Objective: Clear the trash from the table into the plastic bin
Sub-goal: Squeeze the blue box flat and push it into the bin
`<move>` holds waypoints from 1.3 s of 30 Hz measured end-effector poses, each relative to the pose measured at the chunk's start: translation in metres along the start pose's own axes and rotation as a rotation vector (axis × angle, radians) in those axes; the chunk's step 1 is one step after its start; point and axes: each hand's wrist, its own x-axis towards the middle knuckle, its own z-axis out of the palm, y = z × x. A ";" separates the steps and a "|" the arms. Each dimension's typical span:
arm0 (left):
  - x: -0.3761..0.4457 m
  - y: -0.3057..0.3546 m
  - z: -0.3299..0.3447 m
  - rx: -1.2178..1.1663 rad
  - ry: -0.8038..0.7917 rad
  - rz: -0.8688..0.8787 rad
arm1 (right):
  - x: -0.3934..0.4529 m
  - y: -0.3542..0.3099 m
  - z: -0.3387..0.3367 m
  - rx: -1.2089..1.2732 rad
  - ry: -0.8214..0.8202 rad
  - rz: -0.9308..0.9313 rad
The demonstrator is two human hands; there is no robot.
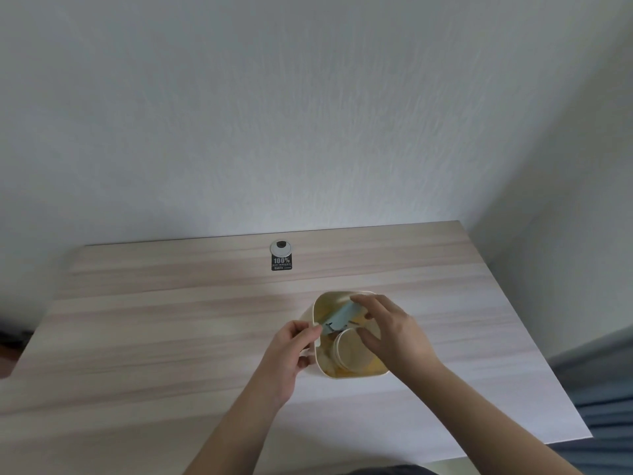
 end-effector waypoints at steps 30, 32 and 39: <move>-0.042 -0.017 -0.033 0.090 0.000 0.089 | -0.037 -0.041 0.034 -0.253 0.071 -0.143; -0.044 -0.015 -0.035 0.086 -0.004 0.085 | -0.035 -0.046 0.030 -0.267 0.095 -0.152; -0.051 -0.016 -0.035 0.076 -0.021 0.067 | -0.041 -0.044 0.022 -0.334 0.037 -0.233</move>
